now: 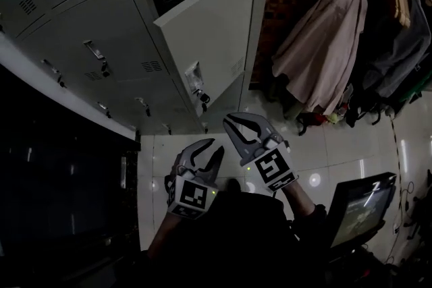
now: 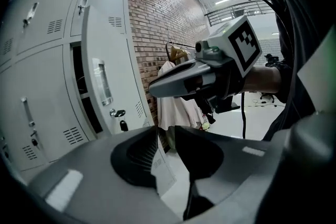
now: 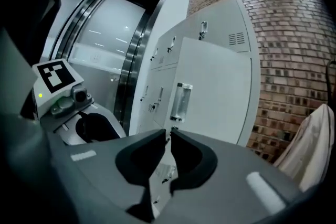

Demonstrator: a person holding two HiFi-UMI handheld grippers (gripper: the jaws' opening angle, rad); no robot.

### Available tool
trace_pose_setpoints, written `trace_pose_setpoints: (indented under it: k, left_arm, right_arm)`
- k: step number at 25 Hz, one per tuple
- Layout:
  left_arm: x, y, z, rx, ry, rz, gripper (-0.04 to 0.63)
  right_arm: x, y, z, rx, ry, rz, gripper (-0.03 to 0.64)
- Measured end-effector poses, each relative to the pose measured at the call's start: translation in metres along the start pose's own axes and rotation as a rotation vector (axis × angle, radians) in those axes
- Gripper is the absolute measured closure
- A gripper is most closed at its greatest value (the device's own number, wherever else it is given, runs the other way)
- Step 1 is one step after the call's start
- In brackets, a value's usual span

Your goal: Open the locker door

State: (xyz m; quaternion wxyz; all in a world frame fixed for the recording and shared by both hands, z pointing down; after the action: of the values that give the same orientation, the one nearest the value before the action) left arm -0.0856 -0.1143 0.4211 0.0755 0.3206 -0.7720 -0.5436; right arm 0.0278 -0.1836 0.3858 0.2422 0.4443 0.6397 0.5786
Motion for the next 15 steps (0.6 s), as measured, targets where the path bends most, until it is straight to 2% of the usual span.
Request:
trace_pose_setpoints:
  k: [7,15]
  left_arm:
    - [0.004,0.009,0.004,0.024,-0.008,0.023,0.492]
    - [0.009,-0.003,0.000,-0.009,-0.009,-0.006,0.492]
  right_arm:
    - [-0.002,0.004,-0.005,0.023,0.019,-0.025,0.592]
    - [-0.005,0.005,-0.005,0.030,0.031,-0.034,0.592]
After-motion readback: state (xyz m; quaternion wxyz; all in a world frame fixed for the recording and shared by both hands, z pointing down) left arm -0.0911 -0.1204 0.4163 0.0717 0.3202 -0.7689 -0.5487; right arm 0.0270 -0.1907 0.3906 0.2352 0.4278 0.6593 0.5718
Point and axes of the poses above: the fingertips, and each gripper's own axes: z backward along the fingers, x to its left, y out of its underside, the point moved 9 cm from there along z, backward along the fingers, and after that the axes turned 1 degree about -y, right-handed, at the moved point
